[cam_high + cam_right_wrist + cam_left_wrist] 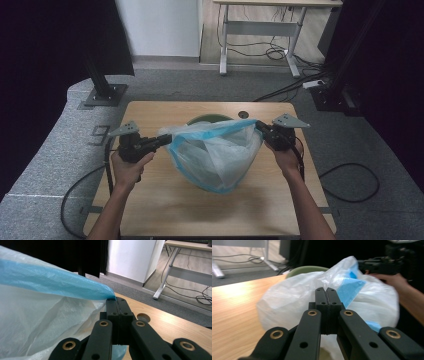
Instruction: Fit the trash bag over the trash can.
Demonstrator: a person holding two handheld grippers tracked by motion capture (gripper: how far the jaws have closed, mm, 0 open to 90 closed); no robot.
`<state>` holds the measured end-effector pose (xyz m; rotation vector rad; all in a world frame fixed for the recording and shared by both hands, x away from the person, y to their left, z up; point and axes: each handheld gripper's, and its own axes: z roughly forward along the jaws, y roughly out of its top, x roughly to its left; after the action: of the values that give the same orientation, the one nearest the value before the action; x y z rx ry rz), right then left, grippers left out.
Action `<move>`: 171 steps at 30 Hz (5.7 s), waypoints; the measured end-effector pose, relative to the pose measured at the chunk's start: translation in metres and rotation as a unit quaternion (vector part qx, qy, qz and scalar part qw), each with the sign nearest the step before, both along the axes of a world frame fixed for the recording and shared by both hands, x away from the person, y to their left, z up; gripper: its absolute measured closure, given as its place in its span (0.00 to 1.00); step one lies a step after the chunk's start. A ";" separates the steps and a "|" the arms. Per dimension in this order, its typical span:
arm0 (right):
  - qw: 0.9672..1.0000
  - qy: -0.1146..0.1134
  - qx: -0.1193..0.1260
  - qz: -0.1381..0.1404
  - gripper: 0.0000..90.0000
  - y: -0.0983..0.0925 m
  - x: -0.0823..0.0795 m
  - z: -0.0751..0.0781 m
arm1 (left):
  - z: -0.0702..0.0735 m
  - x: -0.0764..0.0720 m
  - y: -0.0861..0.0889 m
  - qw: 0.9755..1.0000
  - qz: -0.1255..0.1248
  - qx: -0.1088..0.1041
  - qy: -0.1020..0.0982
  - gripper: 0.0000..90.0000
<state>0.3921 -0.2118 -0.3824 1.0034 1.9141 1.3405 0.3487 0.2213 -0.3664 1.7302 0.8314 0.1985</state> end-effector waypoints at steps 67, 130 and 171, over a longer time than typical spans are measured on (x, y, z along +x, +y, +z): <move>0.994 0.040 0.103 0.000 0.54 -0.031 -0.016 -0.061 | -0.080 0.074 -0.012 0.989 0.055 0.056 0.125 1.00; 0.986 0.145 0.068 0.055 0.99 0.021 -0.074 -0.149 | -0.133 0.081 -0.052 0.977 0.038 0.098 0.183 1.00; 0.982 0.062 0.156 0.080 0.37 -0.035 -0.115 -0.124 | 0.036 0.084 -0.100 0.990 -0.047 0.130 0.037 0.35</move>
<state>0.2773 -0.2468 -0.5069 1.1245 1.9484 1.7498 0.4325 0.1213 -0.3306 2.0277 0.8015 0.1861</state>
